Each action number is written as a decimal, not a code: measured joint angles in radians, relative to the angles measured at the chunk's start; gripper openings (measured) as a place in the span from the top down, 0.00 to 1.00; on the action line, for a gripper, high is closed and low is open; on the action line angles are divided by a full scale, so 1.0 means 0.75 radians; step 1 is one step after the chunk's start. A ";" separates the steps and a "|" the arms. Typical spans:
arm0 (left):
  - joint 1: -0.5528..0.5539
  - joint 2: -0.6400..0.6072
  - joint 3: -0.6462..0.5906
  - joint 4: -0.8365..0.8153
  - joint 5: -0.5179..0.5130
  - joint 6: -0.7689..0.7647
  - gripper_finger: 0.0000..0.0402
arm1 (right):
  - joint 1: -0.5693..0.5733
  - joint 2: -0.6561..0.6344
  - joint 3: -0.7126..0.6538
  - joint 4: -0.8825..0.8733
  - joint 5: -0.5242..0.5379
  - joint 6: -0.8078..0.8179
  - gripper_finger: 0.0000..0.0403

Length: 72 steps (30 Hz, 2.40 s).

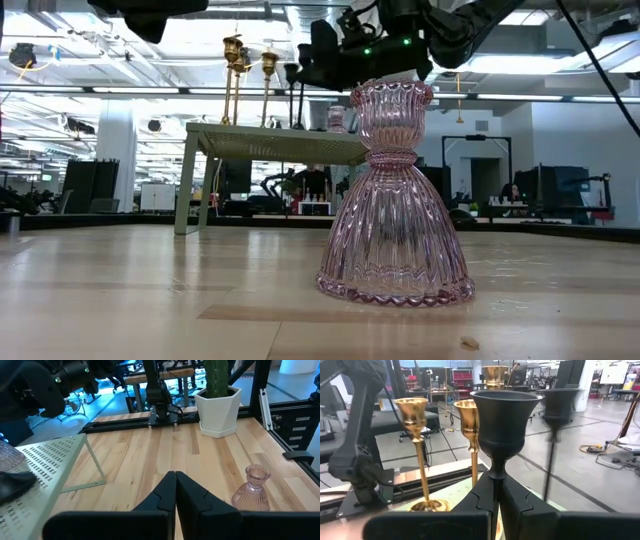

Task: Pick & Place candle stick holders
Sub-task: Put the black candle holder on the shelf, then put the violet candle holder on the shelf

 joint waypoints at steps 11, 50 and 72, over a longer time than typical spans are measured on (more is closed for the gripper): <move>0.001 0.000 0.001 0.001 0.000 0.000 0.99 | -0.002 -0.037 -0.001 -0.103 0.005 -0.023 1.00; 0.000 0.000 0.001 -0.009 0.000 0.004 0.98 | 0.236 -0.407 -0.002 -0.637 0.008 -0.053 0.43; 0.001 0.000 0.001 -0.011 0.000 0.005 0.97 | 0.427 -0.424 -0.003 -0.823 0.004 -0.021 0.60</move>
